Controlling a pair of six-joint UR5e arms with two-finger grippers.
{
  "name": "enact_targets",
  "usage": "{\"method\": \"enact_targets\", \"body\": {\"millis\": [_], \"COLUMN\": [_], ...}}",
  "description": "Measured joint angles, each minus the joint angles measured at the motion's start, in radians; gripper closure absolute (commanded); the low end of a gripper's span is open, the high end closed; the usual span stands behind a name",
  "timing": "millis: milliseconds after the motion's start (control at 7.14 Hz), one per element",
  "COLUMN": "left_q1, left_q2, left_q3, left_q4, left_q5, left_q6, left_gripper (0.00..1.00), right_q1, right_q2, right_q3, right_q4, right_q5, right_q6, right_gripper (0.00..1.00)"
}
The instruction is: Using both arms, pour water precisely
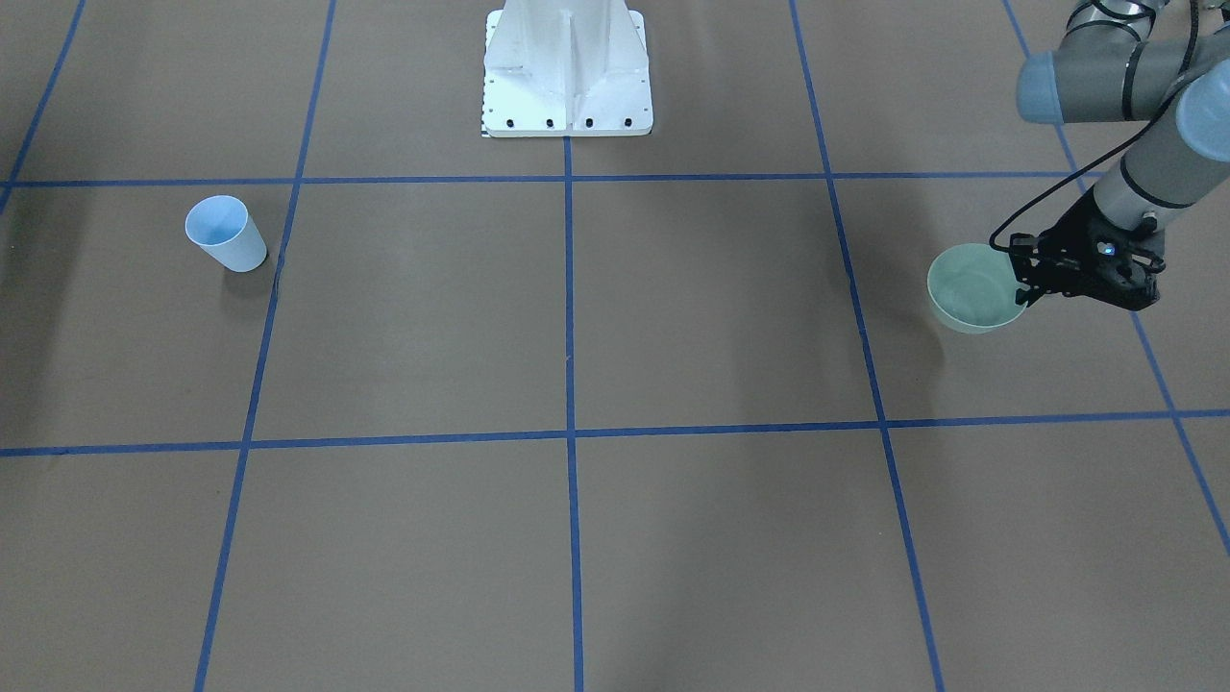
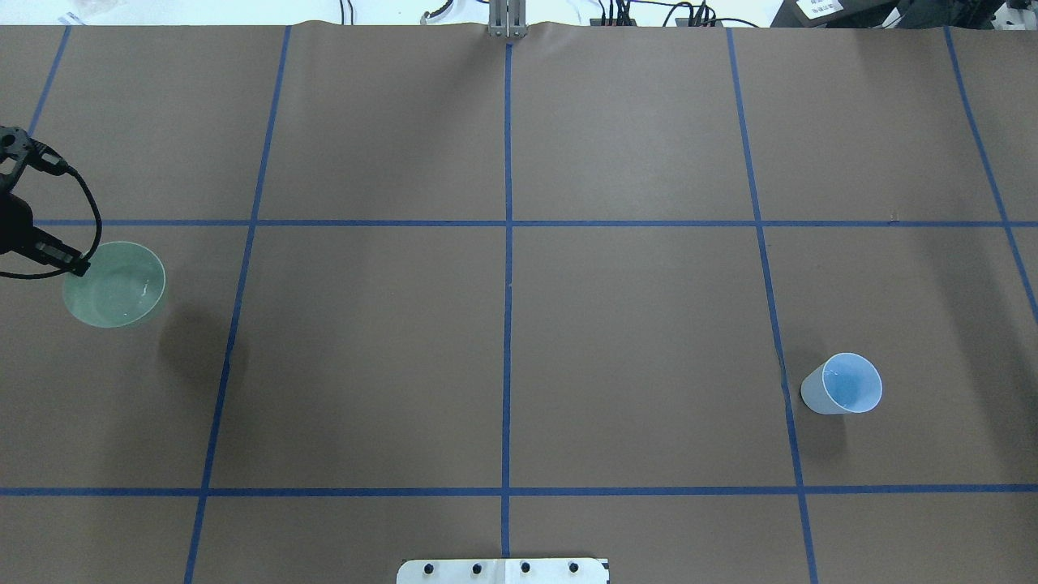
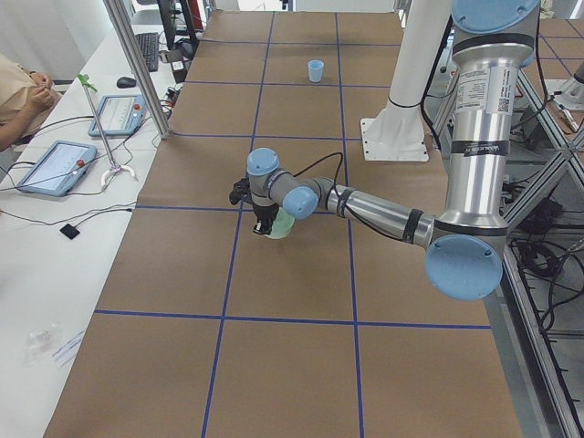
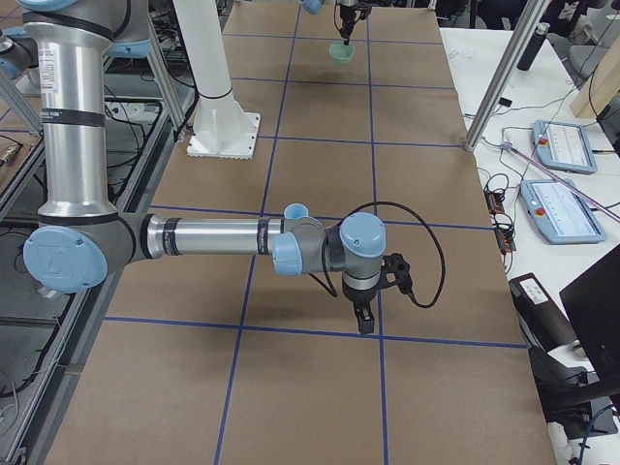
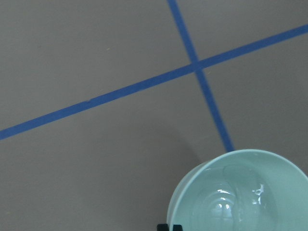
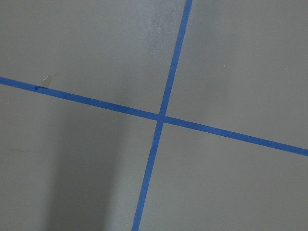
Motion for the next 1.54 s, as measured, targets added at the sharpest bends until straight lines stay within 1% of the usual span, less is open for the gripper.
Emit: {"method": "enact_targets", "body": {"millis": [280,420,560,700,840,980,1260,1540], "left_q1": [-0.033,-0.038,-0.040,-0.042,-0.046,-0.059,-0.133,-0.239], "left_q2": [-0.002,-0.005,-0.007,-0.008,-0.009,-0.011,-0.019,-0.031], "left_q3": [0.124,0.164,0.186,0.196,0.199,0.197,0.177,0.168], "left_q4": [-0.112,-0.149,-0.164,-0.170,-0.172,-0.173,-0.156,-0.081], "left_q5": [-0.047,-0.057,-0.062,-0.063,-0.063,-0.064,-0.086,-0.121], "left_q6": [0.064,0.074,0.077,0.076,0.074,0.073,0.077,0.144], "left_gripper": [1.00,0.92,0.38,0.29,0.00,0.00,0.00,0.00], "right_q1": [0.000,0.000,0.000,0.000,0.000,0.000,0.000,0.000], "right_q2": [0.004,0.004,0.004,0.004,0.004,0.004,0.004,0.002], "right_q3": [0.001,0.001,0.001,0.001,0.001,0.001,0.000,-0.006], "right_q4": [0.000,0.000,0.000,0.000,0.000,0.000,0.000,0.000], "right_q5": [-0.001,-0.001,-0.001,0.000,0.000,0.001,0.001,0.002], "right_q6": [0.001,0.001,0.002,0.002,0.004,0.008,0.011,0.011], "right_gripper": [0.00,0.00,0.00,0.00,0.00,0.00,0.00,0.00]}}
